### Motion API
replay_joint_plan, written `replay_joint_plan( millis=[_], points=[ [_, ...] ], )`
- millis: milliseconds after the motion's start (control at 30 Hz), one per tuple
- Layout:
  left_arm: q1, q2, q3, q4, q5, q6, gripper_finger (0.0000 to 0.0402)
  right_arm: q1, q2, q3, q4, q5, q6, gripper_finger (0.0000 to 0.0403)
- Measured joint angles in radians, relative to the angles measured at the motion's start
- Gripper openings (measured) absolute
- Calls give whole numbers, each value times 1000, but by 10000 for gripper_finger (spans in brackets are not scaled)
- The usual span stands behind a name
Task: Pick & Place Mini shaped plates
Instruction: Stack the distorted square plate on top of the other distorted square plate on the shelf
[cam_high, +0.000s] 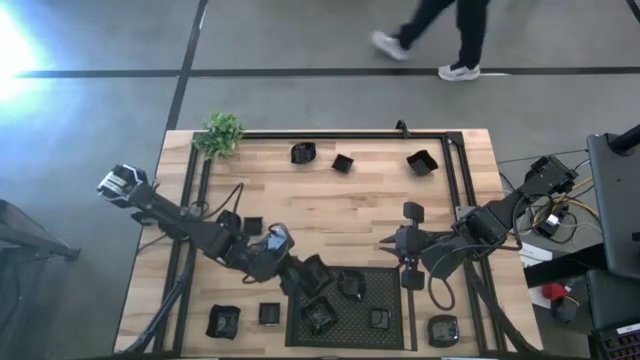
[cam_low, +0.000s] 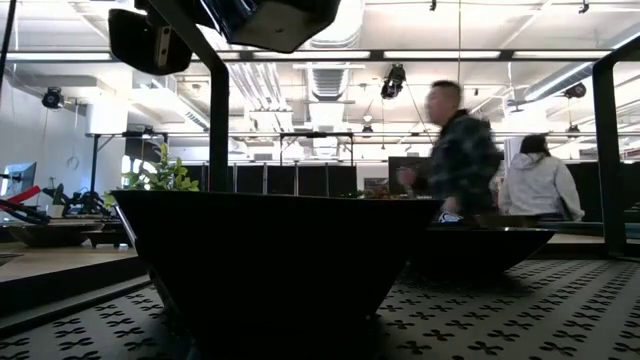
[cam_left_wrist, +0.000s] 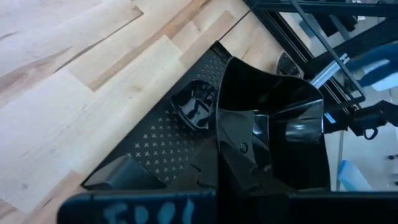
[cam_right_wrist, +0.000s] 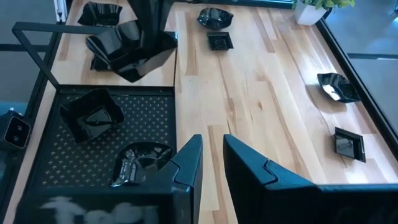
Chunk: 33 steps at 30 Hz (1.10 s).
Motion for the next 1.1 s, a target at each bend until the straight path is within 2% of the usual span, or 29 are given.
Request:
replay_joint_plan(
  millis=[200, 433, 933, 1100],
  points=[
    [-10, 2, 21, 1, 6, 57, 0, 0, 0, 0, 0, 0, -2, 61],
    [-10, 70, 157, -11, 2, 188, 0, 0, 0, 0, 0, 0, -8, 61],
    [-20, 403, 627, -559, 21, 158, 0, 0, 0, 0, 0, 1, -8, 61],
    [-23, 479, 715, -641, 49, 150, 0, 0, 0, 0, 0, 1, -7, 61]
  ],
)
